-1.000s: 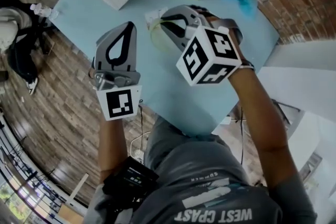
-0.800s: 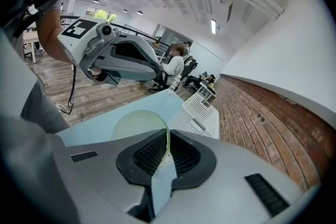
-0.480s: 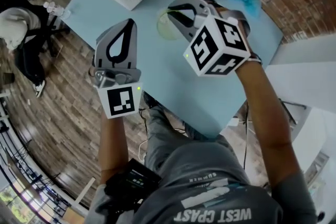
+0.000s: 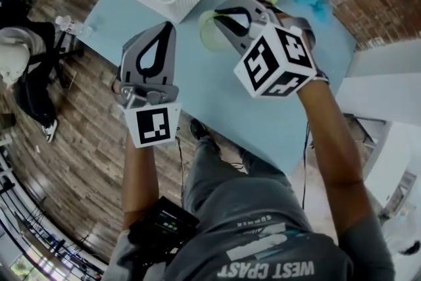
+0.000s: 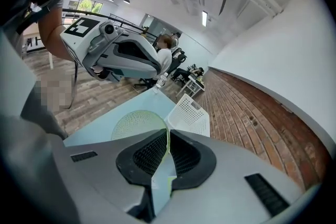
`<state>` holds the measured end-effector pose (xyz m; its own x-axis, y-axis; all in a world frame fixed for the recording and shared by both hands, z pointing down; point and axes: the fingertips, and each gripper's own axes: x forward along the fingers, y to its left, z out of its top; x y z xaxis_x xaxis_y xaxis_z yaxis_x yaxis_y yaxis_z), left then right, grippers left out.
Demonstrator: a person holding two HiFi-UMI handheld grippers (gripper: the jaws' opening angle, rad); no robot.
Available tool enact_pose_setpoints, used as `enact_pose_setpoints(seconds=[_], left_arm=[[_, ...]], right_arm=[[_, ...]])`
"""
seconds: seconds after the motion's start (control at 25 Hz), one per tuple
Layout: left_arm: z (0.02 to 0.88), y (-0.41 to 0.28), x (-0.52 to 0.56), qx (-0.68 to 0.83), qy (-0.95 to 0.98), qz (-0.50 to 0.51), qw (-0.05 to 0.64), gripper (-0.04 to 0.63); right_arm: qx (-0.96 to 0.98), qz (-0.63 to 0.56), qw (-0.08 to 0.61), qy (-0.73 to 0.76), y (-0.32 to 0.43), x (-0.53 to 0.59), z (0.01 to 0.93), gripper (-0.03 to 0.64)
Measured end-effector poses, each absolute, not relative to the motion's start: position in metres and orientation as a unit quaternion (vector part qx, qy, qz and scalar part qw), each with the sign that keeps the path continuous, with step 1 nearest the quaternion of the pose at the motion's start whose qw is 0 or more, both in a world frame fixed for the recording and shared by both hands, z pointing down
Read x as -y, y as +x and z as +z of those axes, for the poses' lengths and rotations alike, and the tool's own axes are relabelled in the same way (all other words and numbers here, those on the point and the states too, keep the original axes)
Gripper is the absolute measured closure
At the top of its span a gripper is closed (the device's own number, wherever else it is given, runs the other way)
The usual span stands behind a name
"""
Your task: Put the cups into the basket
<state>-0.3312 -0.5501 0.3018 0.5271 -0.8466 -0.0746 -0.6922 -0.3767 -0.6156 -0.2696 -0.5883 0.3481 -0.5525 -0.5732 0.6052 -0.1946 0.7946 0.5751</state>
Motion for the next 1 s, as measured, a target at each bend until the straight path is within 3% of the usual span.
enact_pose_setpoints(seconds=[0.4,1.0], left_arm=[[0.299,-0.36,0.582,-0.448,-0.833,-0.114,0.304,0.595],[0.295,-0.329,0.597,-0.457,-0.813,-0.147,0.331,0.595]], right_arm=[[0.842,-0.225,0.43,0.235,-0.305,0.613,0.342,0.584],[0.86,-0.25,0.39,0.213,-0.294,0.625,0.334,0.584]])
